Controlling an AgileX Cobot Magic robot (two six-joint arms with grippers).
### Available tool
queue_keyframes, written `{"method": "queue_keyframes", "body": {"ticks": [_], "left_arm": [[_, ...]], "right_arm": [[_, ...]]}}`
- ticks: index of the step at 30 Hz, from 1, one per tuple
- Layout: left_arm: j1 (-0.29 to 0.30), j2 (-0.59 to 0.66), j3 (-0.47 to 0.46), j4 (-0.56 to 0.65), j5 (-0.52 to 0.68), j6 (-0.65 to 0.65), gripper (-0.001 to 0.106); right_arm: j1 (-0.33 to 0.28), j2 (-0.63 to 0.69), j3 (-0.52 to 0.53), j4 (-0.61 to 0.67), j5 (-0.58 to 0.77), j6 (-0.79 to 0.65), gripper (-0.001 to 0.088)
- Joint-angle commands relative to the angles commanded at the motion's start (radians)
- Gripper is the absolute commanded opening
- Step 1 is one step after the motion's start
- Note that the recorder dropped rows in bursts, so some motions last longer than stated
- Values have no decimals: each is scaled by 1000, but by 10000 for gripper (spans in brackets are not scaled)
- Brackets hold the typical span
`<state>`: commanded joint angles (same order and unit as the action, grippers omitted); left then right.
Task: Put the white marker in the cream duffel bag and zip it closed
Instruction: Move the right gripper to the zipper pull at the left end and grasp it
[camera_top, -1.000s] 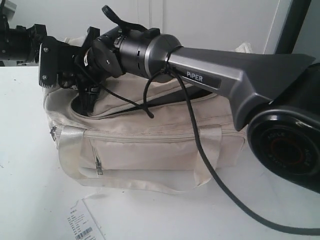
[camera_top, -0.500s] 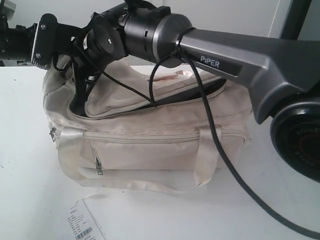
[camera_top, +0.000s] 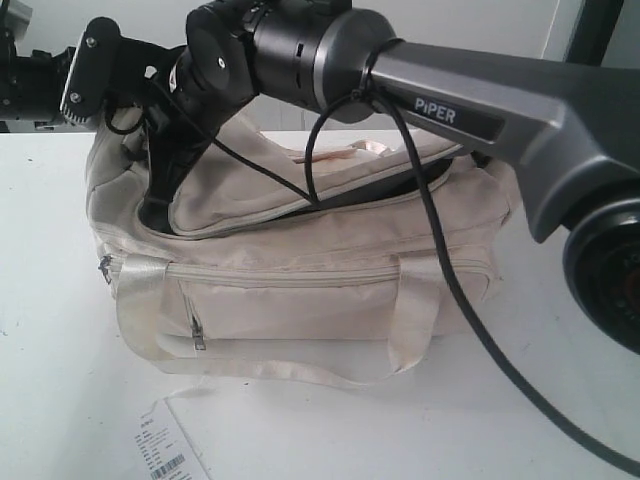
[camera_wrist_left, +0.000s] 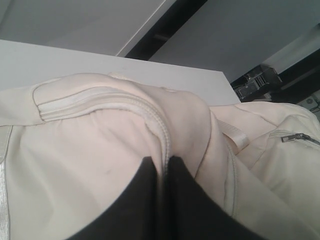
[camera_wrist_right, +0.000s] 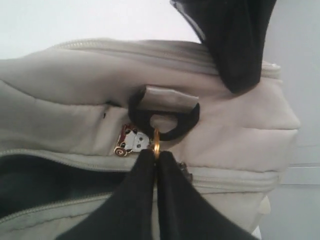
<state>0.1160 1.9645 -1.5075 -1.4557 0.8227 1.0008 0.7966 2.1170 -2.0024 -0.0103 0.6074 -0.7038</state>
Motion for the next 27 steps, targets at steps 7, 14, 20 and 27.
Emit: {"method": "queue_keyframes", "body": {"ticks": [7, 14, 20, 27], "left_arm": [[0, 0, 0, 0, 0, 2, 3], [0, 0, 0, 0, 0, 2, 3], [0, 0, 0, 0, 0, 2, 3], [0, 0, 11, 5, -18, 2, 3]], "right_arm": [[0, -12, 0, 30, 5, 44, 0], [0, -26, 0, 115, 44, 57, 0], [0, -47, 0, 128, 57, 61, 0], [0, -50, 0, 201, 65, 64, 0]]}}
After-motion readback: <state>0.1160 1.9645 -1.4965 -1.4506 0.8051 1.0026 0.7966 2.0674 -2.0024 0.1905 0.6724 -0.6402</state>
